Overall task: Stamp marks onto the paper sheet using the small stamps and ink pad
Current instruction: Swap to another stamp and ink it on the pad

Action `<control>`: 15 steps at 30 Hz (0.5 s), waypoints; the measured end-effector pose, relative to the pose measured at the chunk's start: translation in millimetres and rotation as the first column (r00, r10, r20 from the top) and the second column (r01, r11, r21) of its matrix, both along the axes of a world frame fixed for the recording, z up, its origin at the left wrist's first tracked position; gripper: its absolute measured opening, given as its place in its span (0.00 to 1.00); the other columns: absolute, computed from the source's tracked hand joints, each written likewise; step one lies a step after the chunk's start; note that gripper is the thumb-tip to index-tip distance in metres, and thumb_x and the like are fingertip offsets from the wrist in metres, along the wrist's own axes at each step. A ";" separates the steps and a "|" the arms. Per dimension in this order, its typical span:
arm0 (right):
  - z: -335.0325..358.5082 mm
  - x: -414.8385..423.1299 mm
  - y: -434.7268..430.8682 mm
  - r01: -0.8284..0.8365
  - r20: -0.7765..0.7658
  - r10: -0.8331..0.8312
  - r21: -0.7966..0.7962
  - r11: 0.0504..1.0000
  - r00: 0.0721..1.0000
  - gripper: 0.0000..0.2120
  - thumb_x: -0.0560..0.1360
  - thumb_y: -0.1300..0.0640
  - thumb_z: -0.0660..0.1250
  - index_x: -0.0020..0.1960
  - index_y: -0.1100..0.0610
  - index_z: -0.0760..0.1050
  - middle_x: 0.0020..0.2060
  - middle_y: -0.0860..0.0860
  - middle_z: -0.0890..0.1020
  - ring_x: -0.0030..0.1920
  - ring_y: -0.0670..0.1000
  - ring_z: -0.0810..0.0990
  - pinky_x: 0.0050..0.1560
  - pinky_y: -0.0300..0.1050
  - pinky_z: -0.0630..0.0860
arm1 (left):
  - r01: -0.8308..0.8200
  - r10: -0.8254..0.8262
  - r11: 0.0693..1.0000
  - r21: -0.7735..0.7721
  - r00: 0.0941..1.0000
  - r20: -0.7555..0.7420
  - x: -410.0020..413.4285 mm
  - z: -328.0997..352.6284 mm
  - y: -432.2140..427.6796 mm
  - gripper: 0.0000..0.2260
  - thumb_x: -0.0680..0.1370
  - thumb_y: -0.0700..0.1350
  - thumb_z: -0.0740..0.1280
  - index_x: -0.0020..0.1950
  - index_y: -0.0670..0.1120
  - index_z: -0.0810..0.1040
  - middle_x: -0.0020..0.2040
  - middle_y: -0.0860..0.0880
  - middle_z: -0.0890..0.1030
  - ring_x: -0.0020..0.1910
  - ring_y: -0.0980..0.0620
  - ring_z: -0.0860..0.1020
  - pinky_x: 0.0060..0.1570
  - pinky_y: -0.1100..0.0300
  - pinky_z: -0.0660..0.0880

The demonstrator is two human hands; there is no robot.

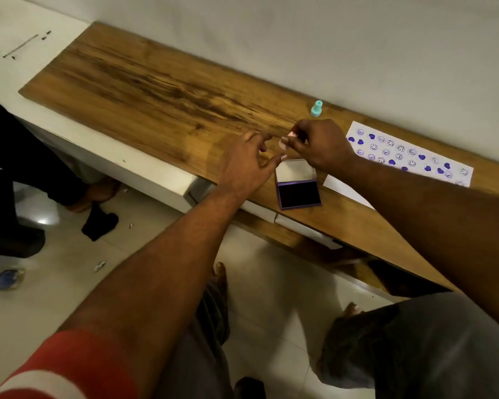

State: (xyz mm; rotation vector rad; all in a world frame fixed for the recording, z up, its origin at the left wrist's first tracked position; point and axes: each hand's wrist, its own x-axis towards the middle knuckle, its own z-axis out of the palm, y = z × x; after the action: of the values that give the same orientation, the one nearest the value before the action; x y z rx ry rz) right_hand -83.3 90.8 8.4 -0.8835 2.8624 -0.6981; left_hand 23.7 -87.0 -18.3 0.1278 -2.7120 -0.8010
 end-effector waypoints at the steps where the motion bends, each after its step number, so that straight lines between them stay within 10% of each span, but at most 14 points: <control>1: 3.1 9.9 3.2 -0.029 -0.004 0.029 -0.005 1.000 1.000 0.18 0.80 0.40 0.66 0.54 0.54 0.83 0.42 0.50 0.84 0.42 0.51 0.80 0.40 0.45 0.72 | 0.020 -0.020 1.000 -0.001 1.000 0.004 0.3 1.9 5.7 0.23 0.79 0.62 0.71 0.67 0.49 0.82 0.54 0.52 0.81 0.45 0.60 0.73 0.43 0.62 0.67; 11: 20.8 47.6 33.3 -0.152 0.012 0.153 -0.077 0.985 0.988 0.15 0.82 0.44 0.65 0.57 0.54 0.82 0.47 0.50 0.84 0.45 0.50 0.80 0.41 0.42 0.68 | -0.045 0.046 0.994 0.098 0.999 -0.007 31.9 -0.6 49.2 0.16 0.80 0.60 0.71 0.58 0.50 0.84 0.49 0.55 0.83 0.49 0.55 0.78 0.46 0.57 0.74; 15: 21.7 50.4 41.4 -0.182 -0.119 0.213 0.224 0.957 0.970 0.22 0.82 0.35 0.55 0.52 0.51 0.79 0.42 0.48 0.81 0.42 0.51 0.78 0.34 0.43 0.63 | -0.077 0.083 0.990 0.120 0.995 -0.047 42.0 -2.8 58.8 0.14 0.80 0.55 0.72 0.61 0.49 0.85 0.52 0.52 0.85 0.50 0.54 0.80 0.45 0.59 0.72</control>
State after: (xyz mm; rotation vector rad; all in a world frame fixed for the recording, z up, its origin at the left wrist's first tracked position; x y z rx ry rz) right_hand -32.8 132.2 30.1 -1.2068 2.8407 -0.3142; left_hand 65.7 -28.3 -21.1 0.2368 -2.5933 -0.9274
